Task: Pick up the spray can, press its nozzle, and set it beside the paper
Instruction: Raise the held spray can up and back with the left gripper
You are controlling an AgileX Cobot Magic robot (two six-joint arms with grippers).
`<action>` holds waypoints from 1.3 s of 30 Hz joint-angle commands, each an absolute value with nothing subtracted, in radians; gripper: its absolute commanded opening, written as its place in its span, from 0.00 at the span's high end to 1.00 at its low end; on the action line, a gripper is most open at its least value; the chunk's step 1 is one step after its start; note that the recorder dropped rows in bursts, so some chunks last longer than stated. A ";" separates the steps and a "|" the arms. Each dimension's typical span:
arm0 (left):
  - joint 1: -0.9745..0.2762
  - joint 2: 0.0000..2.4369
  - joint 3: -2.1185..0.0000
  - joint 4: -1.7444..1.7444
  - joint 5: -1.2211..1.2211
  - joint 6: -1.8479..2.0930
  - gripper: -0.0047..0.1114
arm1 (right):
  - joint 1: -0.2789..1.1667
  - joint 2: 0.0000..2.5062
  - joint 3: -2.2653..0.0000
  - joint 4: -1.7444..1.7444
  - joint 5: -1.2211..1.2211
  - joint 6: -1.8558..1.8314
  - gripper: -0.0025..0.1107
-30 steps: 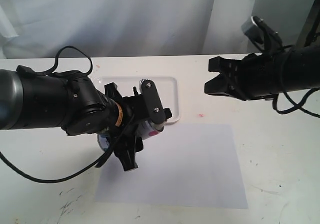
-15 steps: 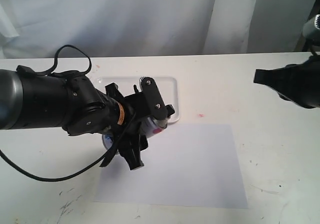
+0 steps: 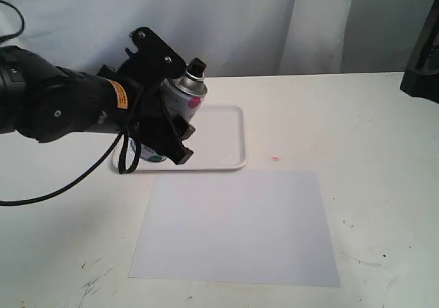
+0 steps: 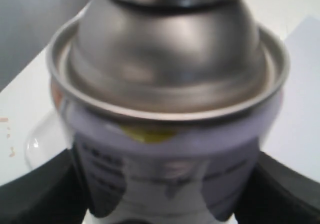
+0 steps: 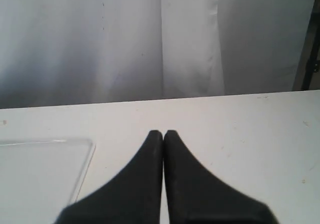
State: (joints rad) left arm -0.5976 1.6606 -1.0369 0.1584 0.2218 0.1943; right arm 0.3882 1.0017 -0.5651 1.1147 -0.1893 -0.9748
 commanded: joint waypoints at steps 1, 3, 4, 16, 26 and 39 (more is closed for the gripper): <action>-0.597 1.622 -1.034 0.098 0.074 0.181 0.96 | 0.390 0.993 -0.559 1.099 -0.076 -0.981 0.98; -0.597 1.620 -1.025 0.061 0.018 0.181 0.96 | 0.390 0.993 -0.558 1.106 0.009 -0.981 0.98; -0.591 1.620 -1.022 0.043 -0.006 0.181 0.96 | 0.390 0.993 -0.553 1.106 0.042 -0.981 0.98; -0.436 1.620 -1.023 -0.008 -0.139 0.082 0.96 | 0.390 0.920 -0.391 1.072 -0.270 -0.930 0.98; -0.434 1.641 -1.023 0.010 -0.166 0.076 0.96 | 0.390 0.667 -0.389 0.731 -0.293 -0.912 0.98; -0.434 1.704 -0.977 0.335 -0.450 -0.270 0.96 | 0.390 0.577 -0.485 0.644 0.141 -0.913 0.98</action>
